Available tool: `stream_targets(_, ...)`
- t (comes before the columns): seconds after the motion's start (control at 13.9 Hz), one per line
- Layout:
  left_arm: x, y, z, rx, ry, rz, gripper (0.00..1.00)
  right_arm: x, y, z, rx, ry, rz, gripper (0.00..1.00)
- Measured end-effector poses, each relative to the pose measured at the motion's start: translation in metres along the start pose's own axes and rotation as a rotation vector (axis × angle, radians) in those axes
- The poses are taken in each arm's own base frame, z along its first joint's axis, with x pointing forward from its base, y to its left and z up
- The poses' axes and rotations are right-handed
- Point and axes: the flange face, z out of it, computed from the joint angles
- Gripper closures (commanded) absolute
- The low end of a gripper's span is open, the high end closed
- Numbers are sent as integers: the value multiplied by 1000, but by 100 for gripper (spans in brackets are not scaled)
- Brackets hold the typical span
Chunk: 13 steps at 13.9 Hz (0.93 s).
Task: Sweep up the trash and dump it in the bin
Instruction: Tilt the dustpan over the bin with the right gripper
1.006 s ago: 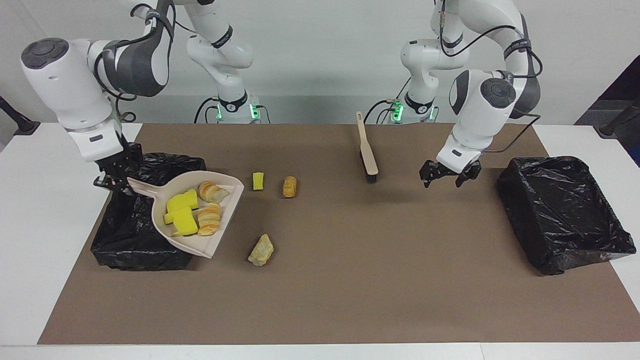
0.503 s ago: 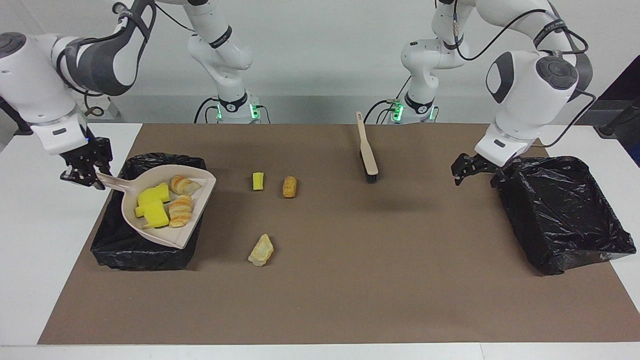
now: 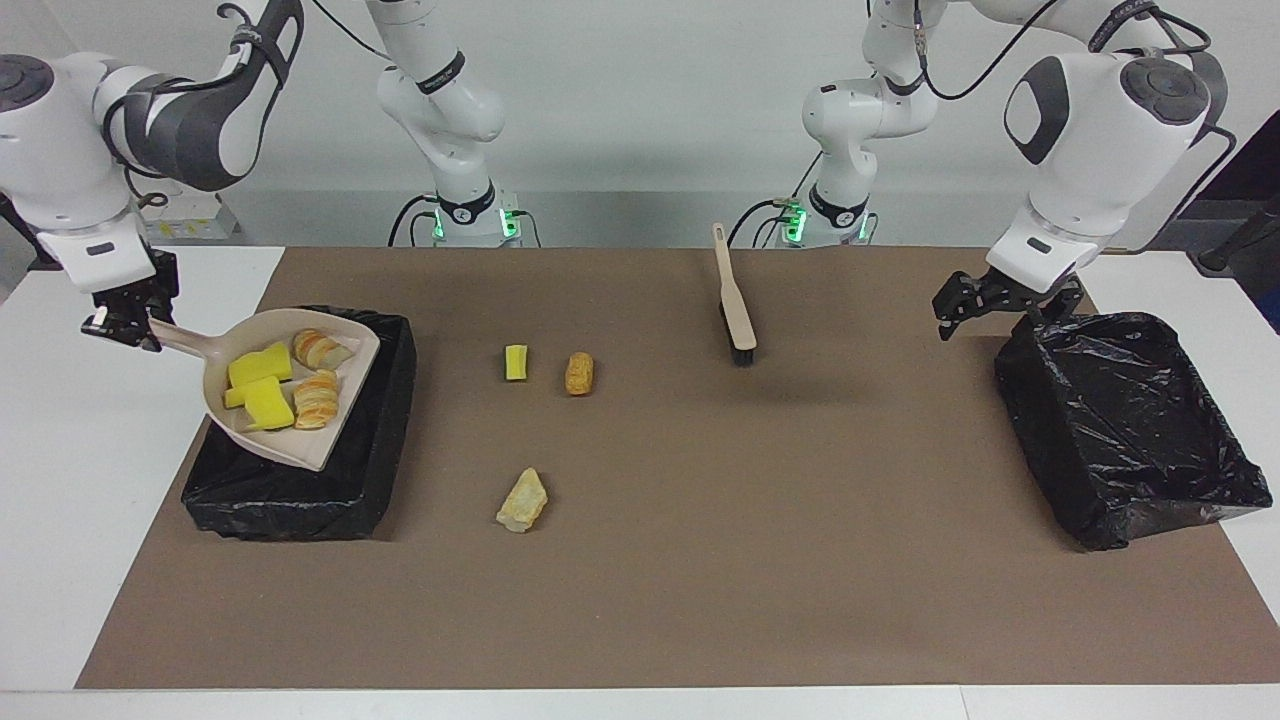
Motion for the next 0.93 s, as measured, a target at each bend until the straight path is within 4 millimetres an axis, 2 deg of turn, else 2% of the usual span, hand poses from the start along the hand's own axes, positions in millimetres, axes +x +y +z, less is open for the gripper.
stream_targets(0.36, -6, -4, -1, 2, -12, -10, 0, 6, -6, 11, 38, -173, -47, 100)
stream_targets(0.5, -6, -5, -1, 3, -12, -12, 0, 14, -8, 9, 36, -251, -29, 100)
stream_targets(0.93, -6, -5, -1, 3, -12, -11, 0, 73, -4, -12, 10, -417, -42, 100)
